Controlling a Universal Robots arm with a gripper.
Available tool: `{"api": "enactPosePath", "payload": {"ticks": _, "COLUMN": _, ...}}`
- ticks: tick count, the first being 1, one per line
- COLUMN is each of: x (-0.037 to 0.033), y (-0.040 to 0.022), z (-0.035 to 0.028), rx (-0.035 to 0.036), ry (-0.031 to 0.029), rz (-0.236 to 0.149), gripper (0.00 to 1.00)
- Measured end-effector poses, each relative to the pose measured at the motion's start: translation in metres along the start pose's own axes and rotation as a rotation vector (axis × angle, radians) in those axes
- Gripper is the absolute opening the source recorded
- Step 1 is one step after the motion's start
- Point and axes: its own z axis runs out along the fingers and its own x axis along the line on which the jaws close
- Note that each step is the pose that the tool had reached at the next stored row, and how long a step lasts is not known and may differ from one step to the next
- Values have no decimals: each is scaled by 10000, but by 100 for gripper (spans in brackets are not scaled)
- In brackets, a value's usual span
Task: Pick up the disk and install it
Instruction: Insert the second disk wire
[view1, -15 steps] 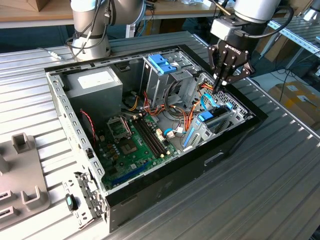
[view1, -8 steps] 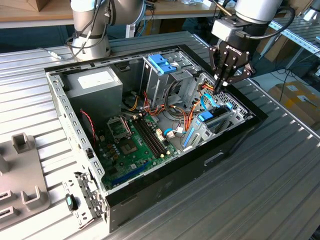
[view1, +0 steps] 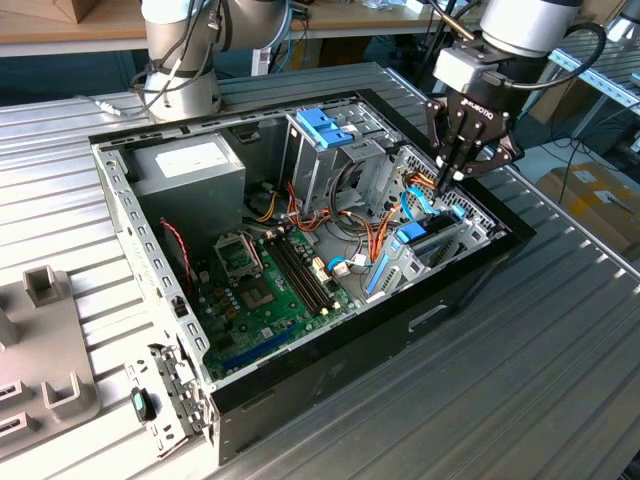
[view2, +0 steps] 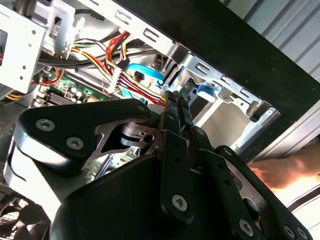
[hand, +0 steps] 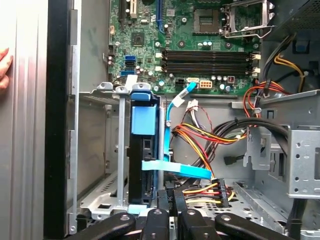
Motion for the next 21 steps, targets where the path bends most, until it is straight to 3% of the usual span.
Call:
{"api": "enactPosePath", "payload": {"ticks": 4, "x": 40, "y": 1, "z": 15, "rx": 127, "ry": -32, "rz": 18, "gripper": 16}}
{"api": "enactPosePath", "payload": {"ticks": 9, "x": 46, "y": 2, "z": 15, "rx": 131, "ry": -33, "rz": 20, "gripper": 16}}
{"api": "enactPosePath", "payload": {"ticks": 13, "x": 72, "y": 51, "z": 36, "rx": 152, "ry": -55, "rz": 22, "gripper": 16}}
{"api": "enactPosePath", "payload": {"ticks": 21, "x": 87, "y": 75, "z": 76, "rx": 172, "ry": -56, "rz": 24, "gripper": 16}}
